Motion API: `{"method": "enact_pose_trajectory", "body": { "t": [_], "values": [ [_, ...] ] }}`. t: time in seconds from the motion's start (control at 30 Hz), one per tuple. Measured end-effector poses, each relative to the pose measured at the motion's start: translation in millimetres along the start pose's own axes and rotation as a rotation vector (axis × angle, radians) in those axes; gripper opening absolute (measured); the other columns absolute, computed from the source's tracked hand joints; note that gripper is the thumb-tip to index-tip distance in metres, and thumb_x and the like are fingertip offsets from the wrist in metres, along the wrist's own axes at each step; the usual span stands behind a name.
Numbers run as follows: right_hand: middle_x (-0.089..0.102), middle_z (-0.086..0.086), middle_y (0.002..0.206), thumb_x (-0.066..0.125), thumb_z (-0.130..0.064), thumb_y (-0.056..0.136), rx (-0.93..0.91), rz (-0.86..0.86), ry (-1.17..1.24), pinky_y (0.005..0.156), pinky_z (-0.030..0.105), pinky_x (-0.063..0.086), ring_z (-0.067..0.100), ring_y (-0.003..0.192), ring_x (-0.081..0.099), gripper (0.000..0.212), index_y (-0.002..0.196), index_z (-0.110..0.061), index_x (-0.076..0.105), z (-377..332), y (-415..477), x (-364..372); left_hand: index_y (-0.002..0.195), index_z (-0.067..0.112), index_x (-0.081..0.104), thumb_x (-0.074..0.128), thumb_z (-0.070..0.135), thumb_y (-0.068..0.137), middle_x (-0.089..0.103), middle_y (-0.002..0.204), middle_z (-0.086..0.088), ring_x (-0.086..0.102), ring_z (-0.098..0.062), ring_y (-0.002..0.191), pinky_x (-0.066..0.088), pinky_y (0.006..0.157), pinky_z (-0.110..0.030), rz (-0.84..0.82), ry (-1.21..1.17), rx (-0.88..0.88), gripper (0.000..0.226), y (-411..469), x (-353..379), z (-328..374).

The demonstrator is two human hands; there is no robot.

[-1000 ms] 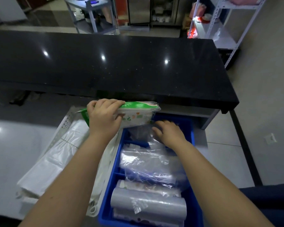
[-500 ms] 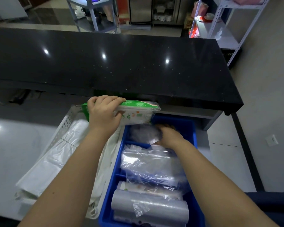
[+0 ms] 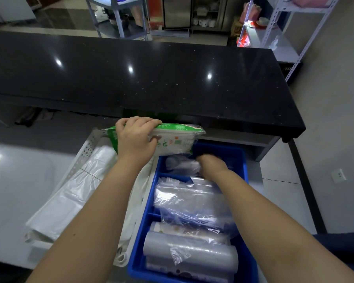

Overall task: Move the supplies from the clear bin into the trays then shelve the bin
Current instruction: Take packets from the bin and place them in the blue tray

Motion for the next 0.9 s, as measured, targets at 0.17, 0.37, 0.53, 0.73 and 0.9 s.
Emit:
{"method": "enact_pose_trajectory", "body": {
  "t": [0.17,0.37,0.53,0.73,0.9],
  "values": [
    [0.06,0.003,0.101,0.061,-0.019,0.075,-0.185,0.231,-0.245,0.073,0.035,0.032,0.03,0.096,0.053,0.021,0.095,-0.022,0.063,-21.1,-35.3,-35.0,0.11,0.022,0.068,0.073,0.014,0.071,0.069,0.103,0.002,0.059,-0.023,0.098,0.03,0.089,-0.041,-0.029,-0.004,-0.011,0.04,2.3,-6.2,3.2],
    [0.061,0.006,0.091,0.072,-0.011,0.056,-0.257,0.401,-0.4,0.068,0.035,0.023,0.031,0.086,0.052,0.036,0.092,-0.015,0.064,-39.8,-80.8,-68.4,0.113,0.023,0.066,0.073,0.015,0.073,0.068,0.107,0.002,0.057,-0.022,0.1,0.028,0.089,-0.041,-0.041,-0.001,0.023,0.041,8.0,-14.1,22.2],
    [0.059,0.002,0.093,0.069,-0.007,0.06,-0.199,0.457,-0.441,0.074,0.037,0.034,0.028,0.089,0.051,0.037,0.096,-0.017,0.062,-32.1,-114.4,-84.7,0.116,0.024,0.064,0.071,0.021,0.076,0.067,0.109,0.003,0.056,-0.022,0.101,0.028,0.089,-0.041,-0.067,-0.018,0.077,0.04,12.4,-9.2,47.4],
    [0.061,0.001,0.099,0.071,-0.011,0.072,-0.131,0.503,-0.417,0.077,0.035,0.038,0.024,0.089,0.051,0.033,0.103,-0.018,0.063,-12.2,-160.1,-81.7,0.122,0.029,0.058,0.065,0.032,0.082,0.064,0.113,0.007,0.053,-0.019,0.103,0.026,0.088,-0.039,-0.202,-0.07,0.218,0.041,5.6,31.7,106.1],
    [0.063,0.0,0.107,0.063,-0.012,0.081,-0.055,0.508,-0.376,0.086,0.036,0.039,0.024,0.097,0.053,0.027,0.107,-0.018,0.063,4.7,-181.0,-68.6,0.121,0.029,0.057,0.064,0.033,0.084,0.063,0.111,0.007,0.053,-0.02,0.105,0.026,0.092,-0.039,-0.296,-0.092,0.282,0.038,-8.2,67.4,134.3]
  ]
}}
Point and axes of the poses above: each hand's wrist, its own y-axis towards the middle knuckle, its own x-axis out of the palm, z = x × y, the point moved 9 cm from there along y, towards the middle knuckle
